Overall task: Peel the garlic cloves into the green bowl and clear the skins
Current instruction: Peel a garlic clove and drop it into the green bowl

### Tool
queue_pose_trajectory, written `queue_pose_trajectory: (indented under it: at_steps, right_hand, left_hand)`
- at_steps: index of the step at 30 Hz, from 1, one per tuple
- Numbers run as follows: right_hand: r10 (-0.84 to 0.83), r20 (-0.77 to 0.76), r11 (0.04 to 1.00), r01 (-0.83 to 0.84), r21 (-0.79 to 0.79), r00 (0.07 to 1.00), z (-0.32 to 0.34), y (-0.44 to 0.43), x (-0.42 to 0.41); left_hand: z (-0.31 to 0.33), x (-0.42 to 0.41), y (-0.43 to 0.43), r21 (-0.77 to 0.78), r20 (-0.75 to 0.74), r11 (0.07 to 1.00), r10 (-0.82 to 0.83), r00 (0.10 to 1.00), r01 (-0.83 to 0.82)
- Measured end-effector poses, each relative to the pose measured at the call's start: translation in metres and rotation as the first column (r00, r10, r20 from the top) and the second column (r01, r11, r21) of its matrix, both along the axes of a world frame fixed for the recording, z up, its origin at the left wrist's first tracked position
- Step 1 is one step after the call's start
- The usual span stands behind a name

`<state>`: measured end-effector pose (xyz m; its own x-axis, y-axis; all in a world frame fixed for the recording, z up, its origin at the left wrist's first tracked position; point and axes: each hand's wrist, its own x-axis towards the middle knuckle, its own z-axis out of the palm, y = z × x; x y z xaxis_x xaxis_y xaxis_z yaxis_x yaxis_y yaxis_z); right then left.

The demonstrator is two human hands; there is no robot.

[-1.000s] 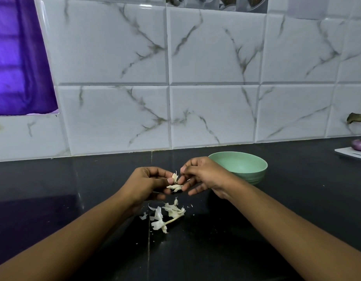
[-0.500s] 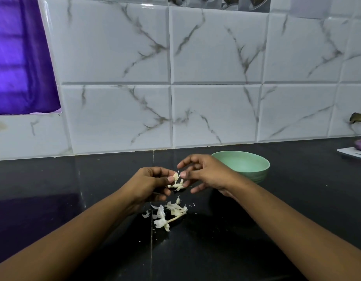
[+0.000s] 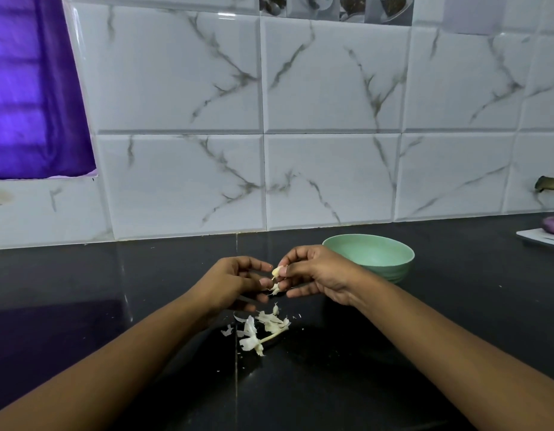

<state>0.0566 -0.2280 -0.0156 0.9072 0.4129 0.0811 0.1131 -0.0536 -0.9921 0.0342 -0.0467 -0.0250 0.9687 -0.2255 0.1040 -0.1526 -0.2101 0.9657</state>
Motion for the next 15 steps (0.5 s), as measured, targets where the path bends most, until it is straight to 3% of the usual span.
queue_pose_trajectory:
  at_steps: [9,15]
  right_hand:
    - [0.040,0.010,0.998,-0.040,0.045,0.999,-0.0027,0.0036,-0.0017]
    - [0.005,0.166,0.997,0.008,-0.080,0.986,-0.0054,0.0081,-0.0022]
  left_hand:
    - [-0.0006,0.0005,-0.0030,0.079,0.175,0.992,0.081,0.981,-0.096]
    - [-0.0018,0.0048,-0.0042,0.327,0.343,0.925,0.074,0.936,-0.194]
